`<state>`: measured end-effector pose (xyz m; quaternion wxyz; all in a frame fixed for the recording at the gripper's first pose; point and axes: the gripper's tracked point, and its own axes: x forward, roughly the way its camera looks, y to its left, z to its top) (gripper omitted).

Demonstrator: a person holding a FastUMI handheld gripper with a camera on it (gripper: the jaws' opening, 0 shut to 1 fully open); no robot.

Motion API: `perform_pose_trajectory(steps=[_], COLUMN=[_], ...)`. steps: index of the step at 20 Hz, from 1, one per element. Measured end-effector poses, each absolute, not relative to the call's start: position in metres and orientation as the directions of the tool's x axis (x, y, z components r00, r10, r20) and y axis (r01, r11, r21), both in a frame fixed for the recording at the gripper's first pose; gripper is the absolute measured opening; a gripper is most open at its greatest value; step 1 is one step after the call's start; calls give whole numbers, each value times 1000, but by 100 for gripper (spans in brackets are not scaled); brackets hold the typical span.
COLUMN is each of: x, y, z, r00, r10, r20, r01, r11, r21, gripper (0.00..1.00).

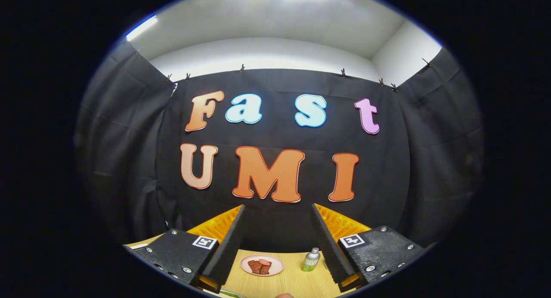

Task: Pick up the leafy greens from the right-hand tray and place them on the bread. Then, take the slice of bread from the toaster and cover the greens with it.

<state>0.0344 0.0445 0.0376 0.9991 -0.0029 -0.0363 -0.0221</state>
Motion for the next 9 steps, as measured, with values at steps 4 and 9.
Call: perform_pose_trajectory(steps=[4,9], x=[35,31], y=[34,30], z=[33,38], r00=[996,992], r10=[-69,-76], r20=[63,104], r01=[70,84], r11=[997,994], r21=[-25,-77], gripper=[90,92])
